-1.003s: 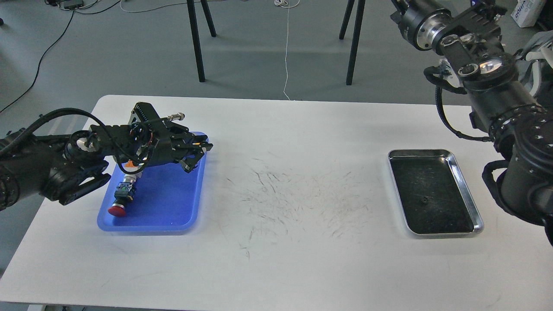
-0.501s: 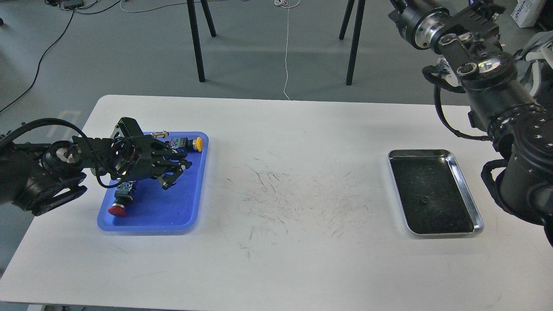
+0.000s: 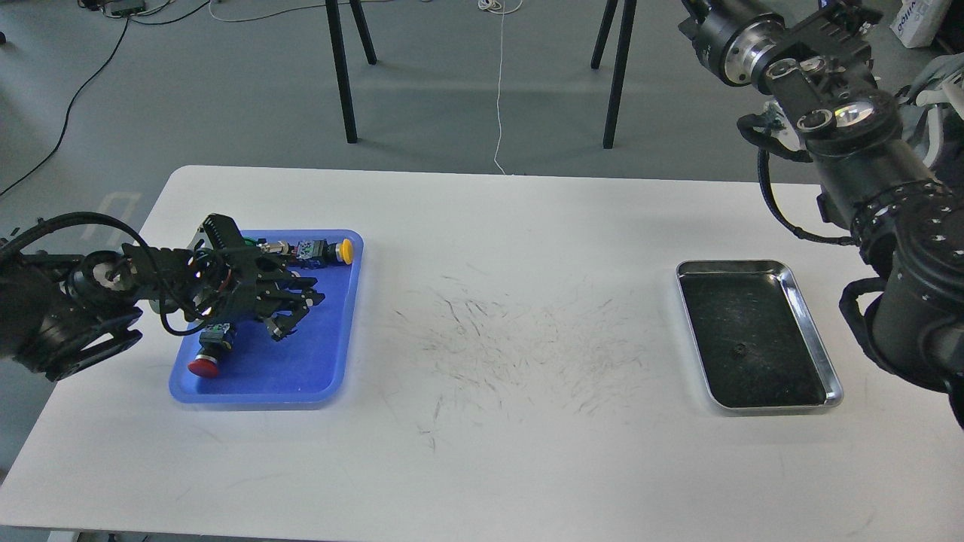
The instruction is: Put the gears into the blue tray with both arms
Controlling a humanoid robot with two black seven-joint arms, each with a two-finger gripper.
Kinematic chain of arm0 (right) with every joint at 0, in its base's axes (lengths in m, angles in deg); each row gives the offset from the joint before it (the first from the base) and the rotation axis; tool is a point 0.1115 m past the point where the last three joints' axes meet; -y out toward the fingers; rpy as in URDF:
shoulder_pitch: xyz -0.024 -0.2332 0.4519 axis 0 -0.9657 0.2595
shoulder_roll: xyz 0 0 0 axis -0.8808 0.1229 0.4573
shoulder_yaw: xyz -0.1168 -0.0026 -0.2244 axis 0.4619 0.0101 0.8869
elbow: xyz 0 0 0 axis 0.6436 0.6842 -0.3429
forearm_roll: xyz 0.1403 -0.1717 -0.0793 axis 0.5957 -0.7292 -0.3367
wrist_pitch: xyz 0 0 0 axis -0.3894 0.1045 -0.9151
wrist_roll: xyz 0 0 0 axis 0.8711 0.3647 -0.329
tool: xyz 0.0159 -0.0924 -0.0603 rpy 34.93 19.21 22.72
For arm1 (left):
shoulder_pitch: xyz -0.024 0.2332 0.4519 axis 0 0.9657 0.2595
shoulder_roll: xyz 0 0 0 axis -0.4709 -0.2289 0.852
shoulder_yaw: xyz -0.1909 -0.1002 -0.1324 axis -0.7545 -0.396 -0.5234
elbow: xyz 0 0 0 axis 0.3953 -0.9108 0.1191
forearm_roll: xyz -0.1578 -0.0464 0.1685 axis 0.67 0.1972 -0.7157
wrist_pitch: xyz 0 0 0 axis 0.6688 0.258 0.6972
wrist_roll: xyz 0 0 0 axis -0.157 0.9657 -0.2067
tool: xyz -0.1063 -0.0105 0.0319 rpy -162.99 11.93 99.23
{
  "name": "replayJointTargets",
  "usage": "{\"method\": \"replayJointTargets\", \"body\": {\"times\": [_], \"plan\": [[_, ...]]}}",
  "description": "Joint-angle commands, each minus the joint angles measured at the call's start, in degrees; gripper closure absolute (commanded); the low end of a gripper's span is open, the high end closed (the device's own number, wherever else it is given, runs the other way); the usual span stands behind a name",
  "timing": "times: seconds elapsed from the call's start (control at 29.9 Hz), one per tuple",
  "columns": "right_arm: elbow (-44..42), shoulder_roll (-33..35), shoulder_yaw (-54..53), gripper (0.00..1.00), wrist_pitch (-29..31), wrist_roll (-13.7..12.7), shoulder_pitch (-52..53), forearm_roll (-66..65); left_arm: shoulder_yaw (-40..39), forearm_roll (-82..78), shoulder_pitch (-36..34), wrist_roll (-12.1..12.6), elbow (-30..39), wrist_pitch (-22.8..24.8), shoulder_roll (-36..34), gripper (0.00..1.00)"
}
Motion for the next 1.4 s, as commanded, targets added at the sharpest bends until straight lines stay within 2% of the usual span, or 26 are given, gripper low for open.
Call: {"method": "replayJointTargets", "body": {"times": [0.0,0.8,0.94,1.37], "plan": [[0.0,-0.07,-0.09,0.01,-0.09,-0.03,-0.01,0.0,0.37,-0.02,0.15,0.0,-0.18,0.0,-0.17,0.77],[0.0,-0.07,-0.09,0.01,-0.44,-0.03,0.07,0.0,2.3,-0.11,0.33,0.0,-3.61,0.09,-0.35,0.73],[0.0,-0.07,0.0,0.01,-0.44,-0.03,0.07,0.0,3.01,0.24,0.33,0.0,-3.61,0.09,-0.35,0.67],[0.0,-0.07,0.0,0.01,-0.44,0.06,-0.1,0.0,2.04,1.12,-1.6,0.0,-3.52,0.09,-0.61,0.58]]}}
